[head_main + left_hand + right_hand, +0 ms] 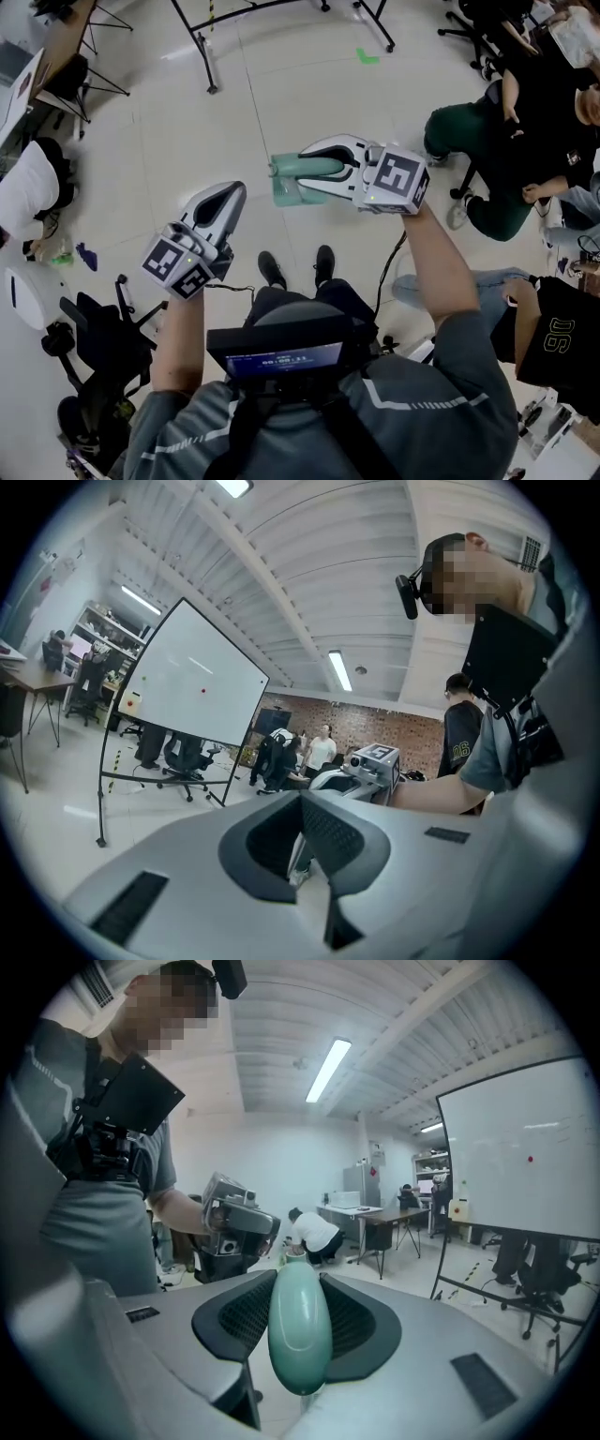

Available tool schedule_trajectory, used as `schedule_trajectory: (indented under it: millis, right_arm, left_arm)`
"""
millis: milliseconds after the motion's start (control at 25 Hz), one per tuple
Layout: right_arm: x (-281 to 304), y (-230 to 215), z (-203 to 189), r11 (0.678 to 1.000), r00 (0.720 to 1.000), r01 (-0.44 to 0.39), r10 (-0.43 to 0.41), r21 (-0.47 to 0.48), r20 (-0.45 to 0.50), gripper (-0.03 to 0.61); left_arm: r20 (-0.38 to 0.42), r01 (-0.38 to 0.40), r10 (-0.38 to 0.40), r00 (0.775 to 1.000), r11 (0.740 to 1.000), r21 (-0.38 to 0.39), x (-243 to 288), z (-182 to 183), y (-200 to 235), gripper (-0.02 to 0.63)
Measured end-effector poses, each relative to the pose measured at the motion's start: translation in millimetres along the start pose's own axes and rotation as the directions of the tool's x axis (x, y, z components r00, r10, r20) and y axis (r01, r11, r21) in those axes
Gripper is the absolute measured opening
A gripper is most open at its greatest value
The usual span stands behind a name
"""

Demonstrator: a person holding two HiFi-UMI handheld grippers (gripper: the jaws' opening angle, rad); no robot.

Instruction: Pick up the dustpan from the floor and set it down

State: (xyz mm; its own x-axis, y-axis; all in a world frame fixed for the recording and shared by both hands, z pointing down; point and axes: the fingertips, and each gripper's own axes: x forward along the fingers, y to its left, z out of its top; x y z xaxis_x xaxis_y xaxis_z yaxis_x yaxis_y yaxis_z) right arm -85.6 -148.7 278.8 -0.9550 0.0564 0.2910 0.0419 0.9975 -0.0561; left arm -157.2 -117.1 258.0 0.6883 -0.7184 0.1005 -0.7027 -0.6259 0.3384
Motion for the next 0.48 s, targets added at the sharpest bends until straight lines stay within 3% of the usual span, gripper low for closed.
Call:
schedule_trajectory:
  millis: [160,480]
  right_arm:
    - [20.8,-19.2,-70.8,0.999,0.999,-0.021,0.023,0.038,-0.033,0.160]
    - [89.5,-30.2,-238.6,0.995,0.992,-0.024,0.035,0.095,-0.122,0.160]
  left_arm:
    - [-0.034,-0.020,0.019,0.999,0.999,-0.031,19.8,-56.2,33.2,0.023]
    - [-0.098,-0.034,0.024,0.995,0.995,-0.094,39.0,-209.1,98.3,0.023]
